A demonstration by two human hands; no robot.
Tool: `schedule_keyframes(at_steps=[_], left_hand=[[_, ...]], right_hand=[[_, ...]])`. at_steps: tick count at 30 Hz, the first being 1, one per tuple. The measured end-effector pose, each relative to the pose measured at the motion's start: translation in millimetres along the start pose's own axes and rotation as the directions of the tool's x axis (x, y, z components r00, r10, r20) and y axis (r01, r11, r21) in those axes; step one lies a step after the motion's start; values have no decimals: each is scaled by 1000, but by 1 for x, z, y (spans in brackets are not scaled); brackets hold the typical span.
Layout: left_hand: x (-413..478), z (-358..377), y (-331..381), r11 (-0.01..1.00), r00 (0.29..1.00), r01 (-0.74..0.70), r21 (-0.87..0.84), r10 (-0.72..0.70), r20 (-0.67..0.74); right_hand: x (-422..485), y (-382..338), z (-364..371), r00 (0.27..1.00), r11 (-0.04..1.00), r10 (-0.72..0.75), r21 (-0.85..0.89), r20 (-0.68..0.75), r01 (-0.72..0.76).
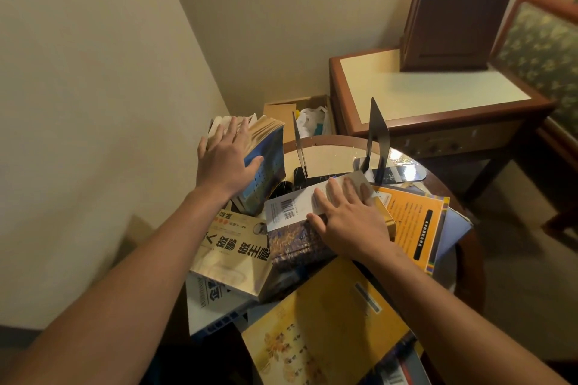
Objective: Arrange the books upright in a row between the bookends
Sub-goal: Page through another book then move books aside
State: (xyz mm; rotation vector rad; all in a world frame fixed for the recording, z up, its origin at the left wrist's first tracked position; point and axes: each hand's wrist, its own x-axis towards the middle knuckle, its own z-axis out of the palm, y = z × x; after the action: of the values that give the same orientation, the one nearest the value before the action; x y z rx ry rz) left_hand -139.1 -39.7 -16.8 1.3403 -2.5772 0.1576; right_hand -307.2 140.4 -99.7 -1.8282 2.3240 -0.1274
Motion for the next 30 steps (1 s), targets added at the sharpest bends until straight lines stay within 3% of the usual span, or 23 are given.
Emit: schedule_keyframes(at_steps=[18, 30], left_hand=[[-28, -4, 15, 999, 1000, -19, -32, 19, 12], [-128, -22, 28, 989, 998, -12, -149, 3, -57]], right_hand=[[-8, -1, -2, 1000, 1000, -15, 2, -4, 15], [-76, -3, -15, 998, 998, -51, -26, 44, 52]])
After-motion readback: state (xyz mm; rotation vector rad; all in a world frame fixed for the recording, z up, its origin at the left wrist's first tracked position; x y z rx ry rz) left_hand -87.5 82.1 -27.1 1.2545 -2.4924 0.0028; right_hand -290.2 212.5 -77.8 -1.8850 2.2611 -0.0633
